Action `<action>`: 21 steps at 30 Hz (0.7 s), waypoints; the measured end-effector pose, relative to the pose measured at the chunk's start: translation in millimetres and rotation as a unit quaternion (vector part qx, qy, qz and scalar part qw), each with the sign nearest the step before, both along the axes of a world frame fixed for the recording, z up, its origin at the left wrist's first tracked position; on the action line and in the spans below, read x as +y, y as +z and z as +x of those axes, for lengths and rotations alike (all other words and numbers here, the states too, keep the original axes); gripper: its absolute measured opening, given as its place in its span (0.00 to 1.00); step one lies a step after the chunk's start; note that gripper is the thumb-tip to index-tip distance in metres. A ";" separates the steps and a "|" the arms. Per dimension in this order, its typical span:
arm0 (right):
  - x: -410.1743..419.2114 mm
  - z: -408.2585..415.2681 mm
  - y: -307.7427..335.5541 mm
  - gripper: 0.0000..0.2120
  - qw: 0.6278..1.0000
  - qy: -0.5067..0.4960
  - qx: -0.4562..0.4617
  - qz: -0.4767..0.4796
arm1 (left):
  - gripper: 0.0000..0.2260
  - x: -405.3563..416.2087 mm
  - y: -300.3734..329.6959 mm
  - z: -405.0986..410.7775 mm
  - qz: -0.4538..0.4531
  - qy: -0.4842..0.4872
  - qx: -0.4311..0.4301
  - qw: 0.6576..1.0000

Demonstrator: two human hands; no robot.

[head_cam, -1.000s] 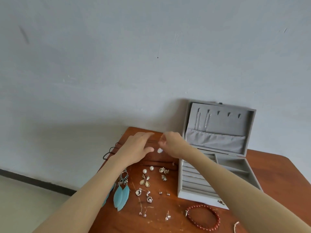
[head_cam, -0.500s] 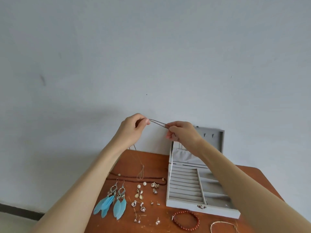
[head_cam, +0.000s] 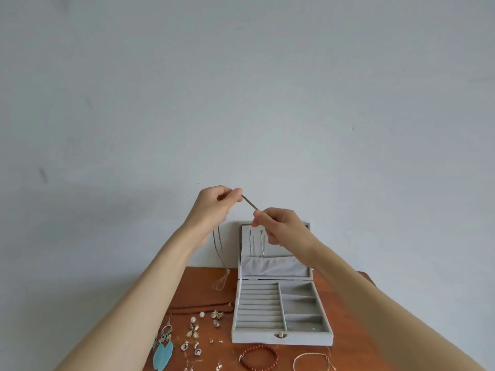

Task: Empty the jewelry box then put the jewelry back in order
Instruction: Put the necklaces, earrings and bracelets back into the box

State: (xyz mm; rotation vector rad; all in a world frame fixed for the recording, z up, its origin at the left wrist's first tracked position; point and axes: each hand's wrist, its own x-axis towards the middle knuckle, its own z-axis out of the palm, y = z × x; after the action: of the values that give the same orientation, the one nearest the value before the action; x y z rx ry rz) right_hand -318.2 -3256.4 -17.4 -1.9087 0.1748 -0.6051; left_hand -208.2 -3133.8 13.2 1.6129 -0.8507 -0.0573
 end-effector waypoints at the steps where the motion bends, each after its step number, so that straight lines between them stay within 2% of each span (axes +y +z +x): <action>1: -3.3 -4.5 -4.1 0.15 1.000 -0.006 -0.005 0.006 | 0.11 -4.4 1.0 -3.6 0.001 -0.006 0.005 1.000; 5: -23.5 -18.4 -17.0 0.16 0.998 -0.038 -0.038 0.028 | 0.11 -24.5 -3.1 -14.6 0.024 -0.041 0.025 0.999; 8: -46.0 -24.4 -20.5 0.13 0.995 -0.081 -0.052 0.042 | 0.10 -41.1 -10.9 -15.2 0.049 -0.070 0.071 0.994; 11: -67.9 -23.4 -26.4 0.08 0.991 -0.126 -0.045 0.007 | 0.09 -58.3 -20.9 -8.5 0.092 -0.083 0.132 0.983; 13: -81.7 -17.9 -34.5 0.07 0.987 -0.153 -0.023 -0.033 | 0.09 -70.3 -31.4 -1.6 0.118 -0.088 0.139 0.979; 16: -102.8 -4.9 -50.8 0.07 0.972 -0.215 0.025 -0.088 | 0.07 -90.6 -50.9 9.9 0.157 -0.050 0.084 0.983; 21: -123.4 29.4 -84.0 0.13 0.939 -0.290 0.107 -0.149 | 0.10 -127.4 -87.7 34.6 0.179 0.092 -0.067 0.977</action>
State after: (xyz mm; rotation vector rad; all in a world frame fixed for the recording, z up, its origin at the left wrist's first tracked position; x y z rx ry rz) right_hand -288.8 -3379.7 -101.4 -2.2226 0.8520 -0.8465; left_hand -173.7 -3261.2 -74.4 2.0481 -0.8206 0.0316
